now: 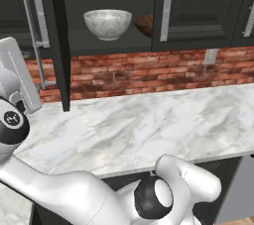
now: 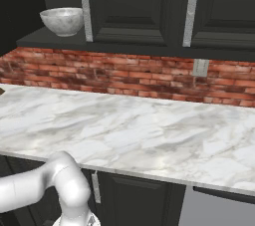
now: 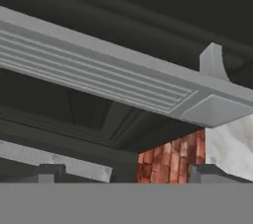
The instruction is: Open the cabinet. Pick the bowls from the counter and place them in the cabinet. Then close the cabinet.
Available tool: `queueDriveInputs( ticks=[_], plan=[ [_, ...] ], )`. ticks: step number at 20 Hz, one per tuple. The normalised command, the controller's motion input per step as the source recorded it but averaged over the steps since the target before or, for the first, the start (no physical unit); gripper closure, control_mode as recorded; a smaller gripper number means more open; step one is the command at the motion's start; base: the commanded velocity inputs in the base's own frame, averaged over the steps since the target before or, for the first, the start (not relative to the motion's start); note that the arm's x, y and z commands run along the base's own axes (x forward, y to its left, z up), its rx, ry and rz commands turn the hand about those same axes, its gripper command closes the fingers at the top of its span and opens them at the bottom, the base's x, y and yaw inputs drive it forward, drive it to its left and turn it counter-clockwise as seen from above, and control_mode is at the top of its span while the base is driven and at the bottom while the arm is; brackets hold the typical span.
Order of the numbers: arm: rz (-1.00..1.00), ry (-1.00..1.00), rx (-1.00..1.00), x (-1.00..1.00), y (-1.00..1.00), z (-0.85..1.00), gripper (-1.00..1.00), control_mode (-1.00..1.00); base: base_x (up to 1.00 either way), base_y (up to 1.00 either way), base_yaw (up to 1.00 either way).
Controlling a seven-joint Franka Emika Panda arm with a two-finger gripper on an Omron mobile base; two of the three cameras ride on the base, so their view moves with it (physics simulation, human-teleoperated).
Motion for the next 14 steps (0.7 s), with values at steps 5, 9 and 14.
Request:
queueDriveInputs(
  ticks=[5, 9, 14],
  plan=[
    [0.14, -0.1, 0.0, 0.52, -0.76, -0.12, -1.0, -1.0, 0.0, 0.0, 0.0],
    [0.13, -0.14, 0.01, 0.11, -0.96, -0.07, -1.0, -1.0, 0.0, 0.0, 0.0],
    [0.09, -0.17, 0.01, 0.0, -0.82, 0.0, -1.0, -1.0, 0.0, 0.0, 0.0]
  ],
)
